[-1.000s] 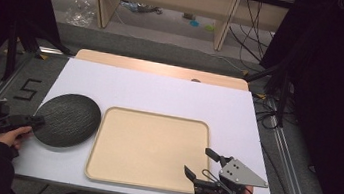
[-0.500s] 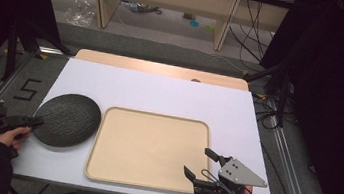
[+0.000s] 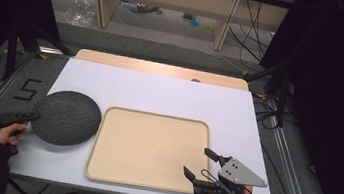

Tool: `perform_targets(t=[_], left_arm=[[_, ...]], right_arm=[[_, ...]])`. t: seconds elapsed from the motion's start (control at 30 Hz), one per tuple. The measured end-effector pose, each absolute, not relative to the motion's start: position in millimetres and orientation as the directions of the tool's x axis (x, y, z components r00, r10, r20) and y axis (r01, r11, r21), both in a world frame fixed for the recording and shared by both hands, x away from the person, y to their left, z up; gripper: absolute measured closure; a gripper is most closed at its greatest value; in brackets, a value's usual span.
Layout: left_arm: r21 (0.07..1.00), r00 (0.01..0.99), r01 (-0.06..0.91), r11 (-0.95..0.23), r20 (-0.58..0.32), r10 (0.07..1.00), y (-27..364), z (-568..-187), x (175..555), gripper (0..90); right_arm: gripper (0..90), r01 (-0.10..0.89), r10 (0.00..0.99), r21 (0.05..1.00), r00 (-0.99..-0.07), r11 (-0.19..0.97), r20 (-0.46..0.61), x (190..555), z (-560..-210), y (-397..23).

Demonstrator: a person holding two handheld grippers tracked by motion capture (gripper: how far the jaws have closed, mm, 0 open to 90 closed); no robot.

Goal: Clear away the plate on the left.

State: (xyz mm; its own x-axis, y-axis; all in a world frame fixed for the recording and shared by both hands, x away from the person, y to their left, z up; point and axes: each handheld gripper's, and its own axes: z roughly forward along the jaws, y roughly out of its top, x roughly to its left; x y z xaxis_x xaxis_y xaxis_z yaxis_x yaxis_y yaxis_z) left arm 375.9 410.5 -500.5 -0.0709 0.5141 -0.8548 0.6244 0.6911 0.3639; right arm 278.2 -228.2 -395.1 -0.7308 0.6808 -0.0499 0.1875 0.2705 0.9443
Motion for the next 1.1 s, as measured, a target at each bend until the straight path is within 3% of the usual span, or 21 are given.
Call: perform_targets(t=[0.57,0.93,1.1], left_arm=[[0.429,-0.046,0.606,0.669,-0.821,0.568,405,-492,376,87.0],[0.360,-0.139,0.515,0.778,-0.860,0.490,406,-494,369,85.9],[0.339,-0.134,0.477,0.811,-0.884,0.448,410,-493,364,84.8]], right_arm=[[19.8,0.184,0.680,0.946,-0.731,0.267,-0.049,278,-395,-226],[19.6,0.180,0.677,0.948,-0.734,0.264,-0.049,277,-395,-227],[19.6,0.180,0.676,0.948,-0.736,0.263,-0.048,277,-395,-226]])
